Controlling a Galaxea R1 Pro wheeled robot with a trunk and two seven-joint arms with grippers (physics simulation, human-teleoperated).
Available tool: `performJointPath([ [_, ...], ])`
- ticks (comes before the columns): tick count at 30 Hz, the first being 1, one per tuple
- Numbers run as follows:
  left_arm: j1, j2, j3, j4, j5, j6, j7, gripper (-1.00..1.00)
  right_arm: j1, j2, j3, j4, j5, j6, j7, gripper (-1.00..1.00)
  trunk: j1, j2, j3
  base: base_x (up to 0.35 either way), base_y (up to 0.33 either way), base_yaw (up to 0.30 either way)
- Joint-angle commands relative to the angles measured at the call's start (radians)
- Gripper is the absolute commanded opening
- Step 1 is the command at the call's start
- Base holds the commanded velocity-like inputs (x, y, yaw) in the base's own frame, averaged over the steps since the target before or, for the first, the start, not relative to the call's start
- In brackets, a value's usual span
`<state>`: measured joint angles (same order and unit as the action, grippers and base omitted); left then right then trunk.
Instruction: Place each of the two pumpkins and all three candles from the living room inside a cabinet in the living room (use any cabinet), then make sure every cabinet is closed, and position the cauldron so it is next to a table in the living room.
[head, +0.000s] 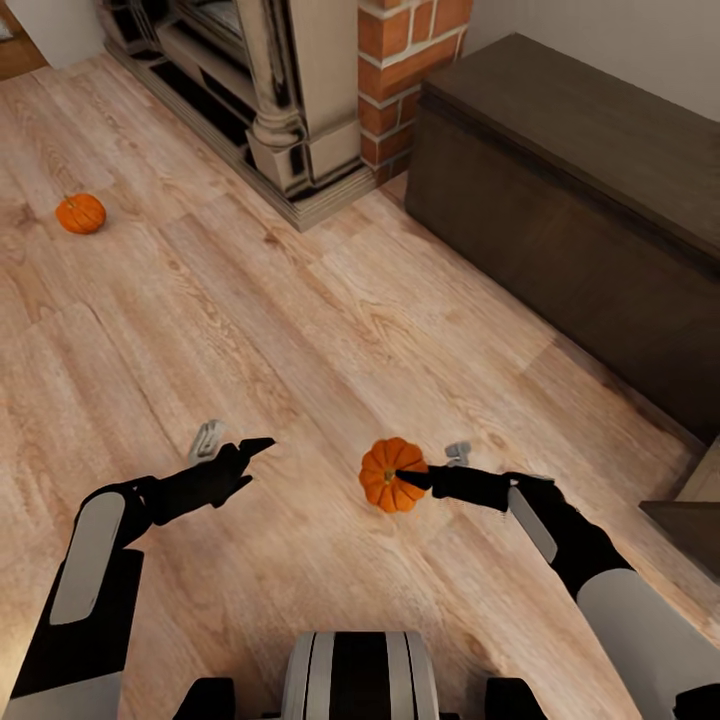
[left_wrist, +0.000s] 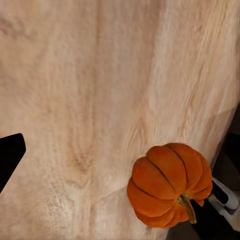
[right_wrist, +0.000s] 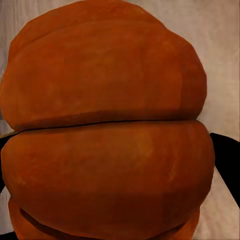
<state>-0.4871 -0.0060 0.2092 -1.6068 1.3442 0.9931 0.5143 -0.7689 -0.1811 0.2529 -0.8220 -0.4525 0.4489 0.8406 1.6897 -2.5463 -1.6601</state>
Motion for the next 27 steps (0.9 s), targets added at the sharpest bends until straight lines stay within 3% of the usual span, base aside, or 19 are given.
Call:
performJointPath([
  [1, 0.0, -0.001, 0.002, -0.001, 0.01, 0.003, 0.01, 1.0, 0.004, -0.002, 0.003, -0.015, -0.006, 0.011, -0.003, -1.0, 0.0, 0.0, 0.003, 0.0, 0.0, 0.0],
  [6, 0.003, 0.002, 0.004, -0.001, 0.01, 0.005, 0.011, 1.0, 0.045, -0.006, -0.005, -0.139, -0.006, 0.03, -0.005, -1.0, -0.003, 0.001, 0.023, 0.0, 0.0, 0.0],
  [11, 0.012, 0.015, 0.004, 0.005, -0.003, 0.004, 0.014, 1.0, 0.107, -0.044, -0.013, -0.339, -0.009, 0.088, -0.012, -1.0, -0.005, 0.002, 0.042, 0.0, 0.0, 0.0],
  [16, 0.026, 0.04, -0.002, 0.016, -0.034, -0.001, 0.016, 1.0, 0.207, -0.056, -0.1, -0.568, -0.005, 0.109, -0.053, -1.0, -0.007, 0.004, 0.061, 0.0, 0.0, 0.0],
  [19, 0.029, 0.048, -0.009, 0.017, -0.081, -0.002, 0.014, 1.0, 0.274, -0.057, -0.141, -0.704, -0.004, 0.115, -0.139, -1.0, -0.009, 0.004, 0.073, 0.0, 0.0, 0.0],
  [22, 0.031, 0.05, -0.012, 0.017, -0.099, -0.002, 0.014, 1.0, 0.312, -0.058, -0.155, -0.762, -0.003, 0.119, -0.2, -1.0, -0.01, 0.005, 0.085, 0.0, 0.0, 0.0],
  [27, 0.036, 0.053, -0.01, 0.017, -0.107, -0.002, 0.013, 1.0, 0.327, -0.058, -0.16, -0.786, -0.003, 0.12, -0.226, -1.0, -0.012, 0.006, 0.104, 0.0, 0.0, 0.0],
])
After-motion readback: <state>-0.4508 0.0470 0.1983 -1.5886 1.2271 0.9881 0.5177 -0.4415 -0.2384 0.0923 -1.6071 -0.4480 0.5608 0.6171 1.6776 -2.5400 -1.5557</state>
